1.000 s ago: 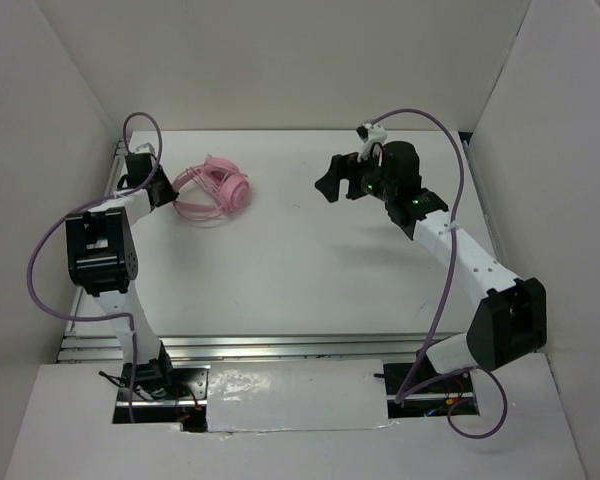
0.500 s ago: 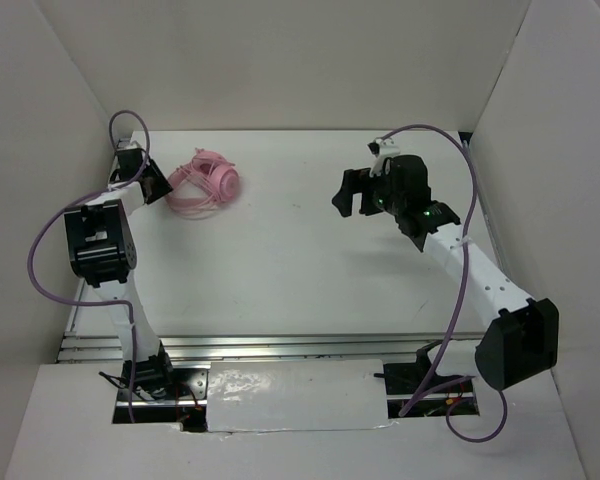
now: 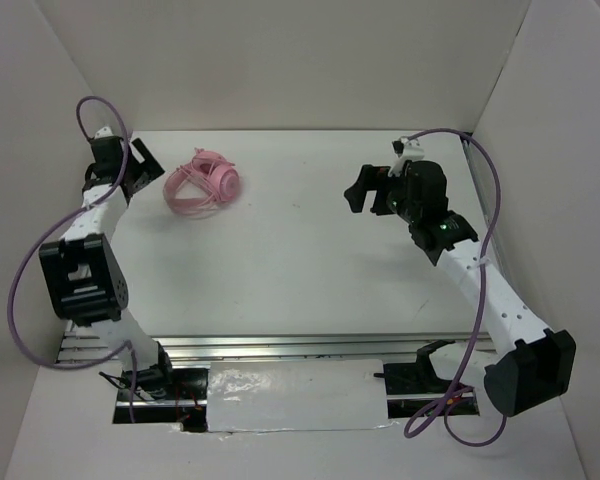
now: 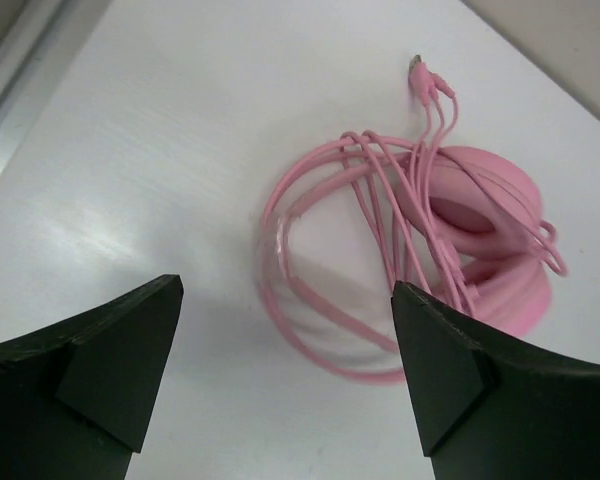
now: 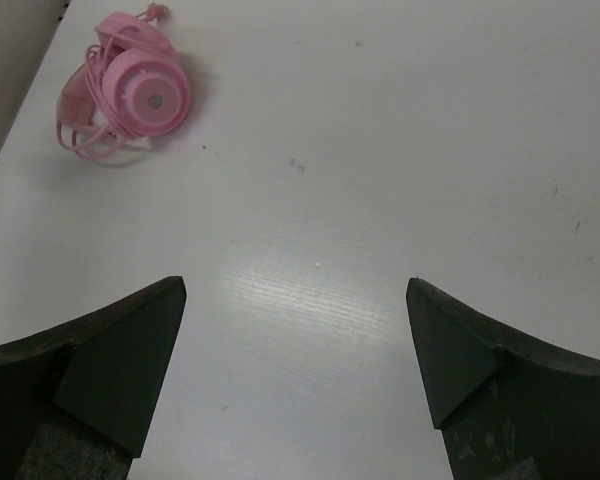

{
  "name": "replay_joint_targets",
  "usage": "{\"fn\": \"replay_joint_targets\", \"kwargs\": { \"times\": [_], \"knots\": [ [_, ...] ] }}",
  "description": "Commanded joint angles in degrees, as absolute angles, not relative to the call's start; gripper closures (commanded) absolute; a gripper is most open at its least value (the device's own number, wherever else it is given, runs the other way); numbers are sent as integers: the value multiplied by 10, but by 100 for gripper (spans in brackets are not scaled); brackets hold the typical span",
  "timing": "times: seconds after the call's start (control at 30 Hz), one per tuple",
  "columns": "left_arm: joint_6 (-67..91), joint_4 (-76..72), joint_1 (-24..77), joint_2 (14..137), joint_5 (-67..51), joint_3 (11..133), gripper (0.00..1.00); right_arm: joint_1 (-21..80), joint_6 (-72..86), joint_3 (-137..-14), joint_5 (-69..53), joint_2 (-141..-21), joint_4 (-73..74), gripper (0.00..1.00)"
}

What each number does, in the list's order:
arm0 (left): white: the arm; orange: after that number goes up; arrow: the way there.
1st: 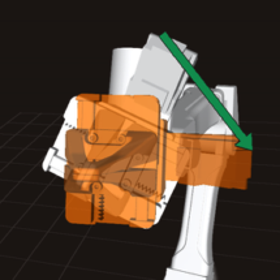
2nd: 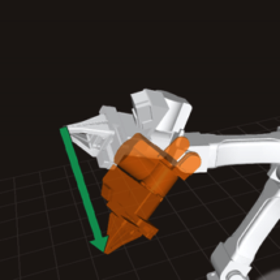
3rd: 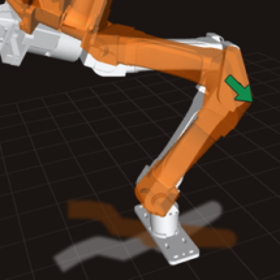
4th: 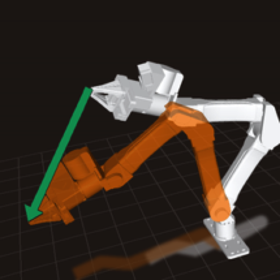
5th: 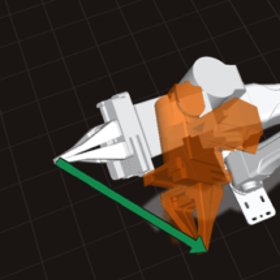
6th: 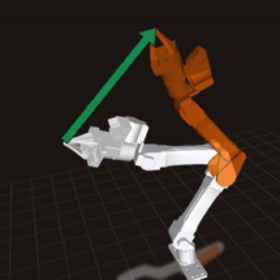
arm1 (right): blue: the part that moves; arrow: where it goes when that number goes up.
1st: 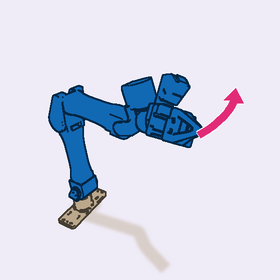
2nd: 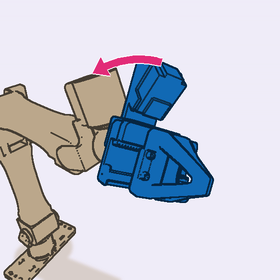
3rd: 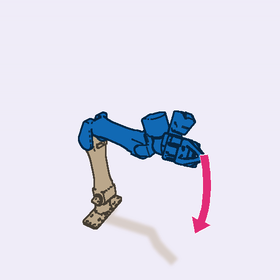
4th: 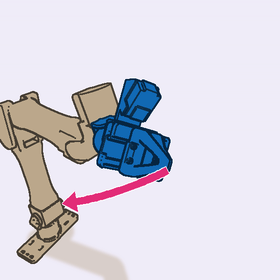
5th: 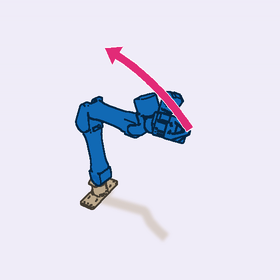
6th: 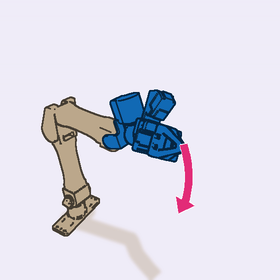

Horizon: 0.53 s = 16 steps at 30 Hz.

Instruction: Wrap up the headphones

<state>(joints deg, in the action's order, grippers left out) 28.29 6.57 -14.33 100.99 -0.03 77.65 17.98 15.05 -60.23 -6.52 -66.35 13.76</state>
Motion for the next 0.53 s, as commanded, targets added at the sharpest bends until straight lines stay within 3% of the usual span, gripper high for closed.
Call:
{"fn": "replay_joint_targets", "kwargs": {
  "times": [0.0, 0.13, 0.2, 0.33, 0.5],
  "knots": [
    [315, 112, -116, 875, 71, 714, 1, 164, 196, -589, -42, -629, 149, 0],
    [428, 185, -10, 710, 212, 582, 1, 155, 224, -563, -33, -599, 162, 0],
    [464, 163, 34, 616, 207, 489, 1, 152, 233, -541, -14, -576, 166, 0],
    [487, 251, 114, 520, 248, 455, 1, 147, 245, -503, 18, -542, 180, 0],
    [483, 256, 169, 457, 270, 416, 1, 147, 254, -443, 35, -492, 166, 0]
  ]
}}
